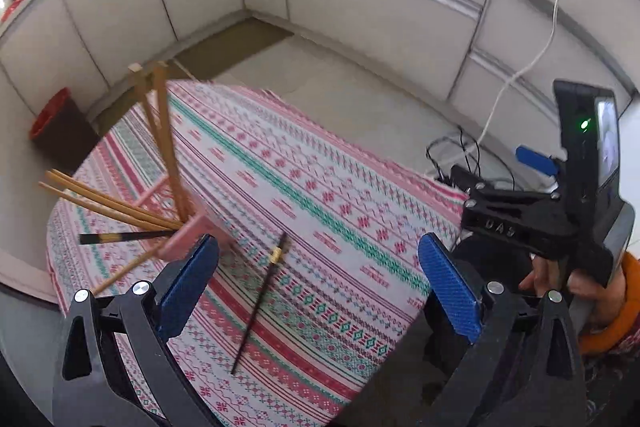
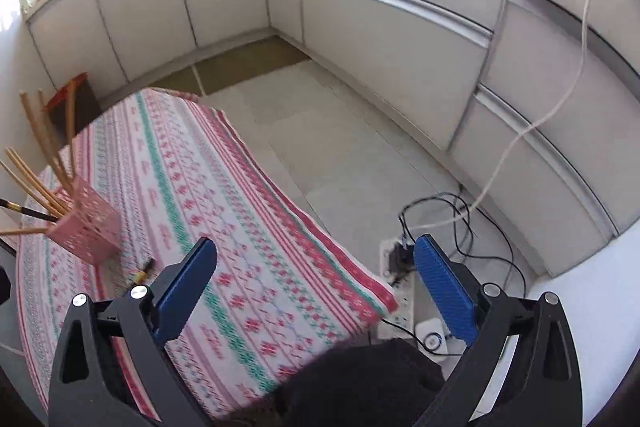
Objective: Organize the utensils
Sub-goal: 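Close the left tool on the last black gold-banded chopstick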
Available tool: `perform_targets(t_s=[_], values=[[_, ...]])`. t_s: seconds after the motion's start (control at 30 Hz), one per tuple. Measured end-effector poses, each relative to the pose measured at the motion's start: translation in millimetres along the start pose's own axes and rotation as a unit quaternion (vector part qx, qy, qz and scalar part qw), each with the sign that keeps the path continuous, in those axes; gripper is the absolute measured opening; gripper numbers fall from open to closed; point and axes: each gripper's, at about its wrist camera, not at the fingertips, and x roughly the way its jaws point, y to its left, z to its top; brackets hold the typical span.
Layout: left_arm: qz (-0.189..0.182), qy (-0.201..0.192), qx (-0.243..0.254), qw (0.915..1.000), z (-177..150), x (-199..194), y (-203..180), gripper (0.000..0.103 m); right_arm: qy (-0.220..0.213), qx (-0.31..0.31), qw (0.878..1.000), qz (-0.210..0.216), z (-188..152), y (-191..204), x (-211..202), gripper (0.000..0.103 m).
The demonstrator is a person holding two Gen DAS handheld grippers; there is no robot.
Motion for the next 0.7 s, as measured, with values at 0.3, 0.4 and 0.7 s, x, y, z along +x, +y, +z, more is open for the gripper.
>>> perform_targets(t_s=[0.3, 0.4, 0.7], values=[[0.042, 0.163, -0.042, 0.9848, -20.2, 142.2, 28.8, 0.093, 0.030, 0.043, 0.998, -0.019, -10.8, -47.7, 18.6, 0.096], [0.045, 0.175, -0.047, 0.9823, -20.5, 161.9, 37.1, 0.089, 0.028, 0.021, 0.999, -0.015, -10.7, -38.8, 15.9, 0.096], [0.015, 0.189, -0.067, 0.9796, -32.0, 178.9, 65.5, 0.058, 0.043, 0.008, 0.999, -0.002, -10.7, -28.9, 21.9, 0.096]])
